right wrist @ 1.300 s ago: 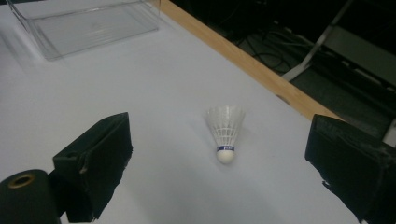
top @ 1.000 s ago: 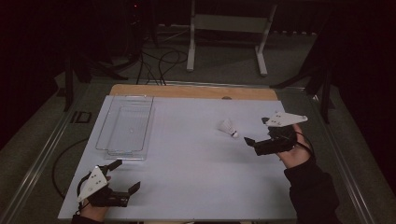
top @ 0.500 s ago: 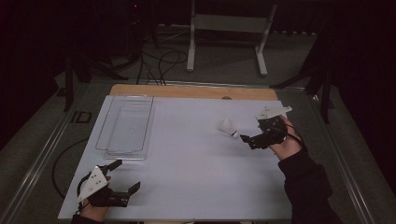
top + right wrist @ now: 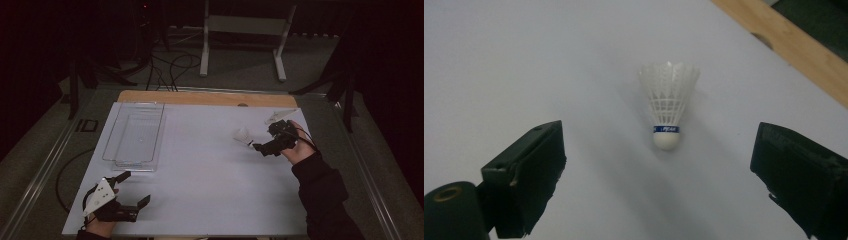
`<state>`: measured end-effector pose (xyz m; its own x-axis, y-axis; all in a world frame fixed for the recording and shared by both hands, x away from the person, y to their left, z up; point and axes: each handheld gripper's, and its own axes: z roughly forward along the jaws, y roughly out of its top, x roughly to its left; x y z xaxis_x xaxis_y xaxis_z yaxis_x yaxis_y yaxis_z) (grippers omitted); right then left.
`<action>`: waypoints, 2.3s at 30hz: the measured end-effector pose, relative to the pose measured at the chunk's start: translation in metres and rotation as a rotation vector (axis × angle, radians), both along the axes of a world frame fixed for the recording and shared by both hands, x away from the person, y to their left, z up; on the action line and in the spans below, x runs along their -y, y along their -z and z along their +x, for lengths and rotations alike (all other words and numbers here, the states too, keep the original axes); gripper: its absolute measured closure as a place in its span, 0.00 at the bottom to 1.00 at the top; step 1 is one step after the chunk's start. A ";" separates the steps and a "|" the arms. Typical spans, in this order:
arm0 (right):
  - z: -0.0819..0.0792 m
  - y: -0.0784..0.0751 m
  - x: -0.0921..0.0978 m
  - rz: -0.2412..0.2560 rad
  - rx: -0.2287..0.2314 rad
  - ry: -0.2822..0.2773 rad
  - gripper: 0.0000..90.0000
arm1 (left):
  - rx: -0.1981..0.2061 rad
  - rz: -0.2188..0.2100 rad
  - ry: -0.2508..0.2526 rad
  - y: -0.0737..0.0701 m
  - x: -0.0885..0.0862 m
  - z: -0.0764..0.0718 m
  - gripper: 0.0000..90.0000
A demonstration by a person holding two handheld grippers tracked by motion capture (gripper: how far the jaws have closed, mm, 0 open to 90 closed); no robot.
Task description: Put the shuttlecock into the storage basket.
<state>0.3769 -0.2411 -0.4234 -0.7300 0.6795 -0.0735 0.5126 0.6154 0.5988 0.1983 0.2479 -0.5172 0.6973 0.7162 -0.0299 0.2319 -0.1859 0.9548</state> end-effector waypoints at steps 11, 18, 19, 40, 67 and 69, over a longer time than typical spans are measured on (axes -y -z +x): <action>0.018 0.012 -0.005 -0.054 -0.063 -0.003 0.09 | -0.002 -0.003 0.000 0.000 0.000 0.000 0.00; 0.028 0.023 -0.007 -0.087 -0.106 -0.007 0.09 | -0.001 -0.003 0.001 0.000 0.000 0.000 0.00; 0.030 0.025 -0.007 -0.091 -0.114 -0.006 0.09 | -0.002 -0.002 0.001 0.000 -0.001 0.000 0.00; 0.049 0.053 -0.010 -0.186 -0.281 -0.013 0.09 | -0.001 -0.001 0.007 0.000 0.000 0.000 0.00; 0.069 0.063 -0.012 -0.224 -0.375 -0.012 0.09 | -0.005 -0.003 0.012 0.000 0.001 0.000 0.00; 0.070 0.064 -0.015 -0.240 -0.369 -0.006 0.09 | -0.006 -0.001 0.013 0.000 0.001 0.000 0.00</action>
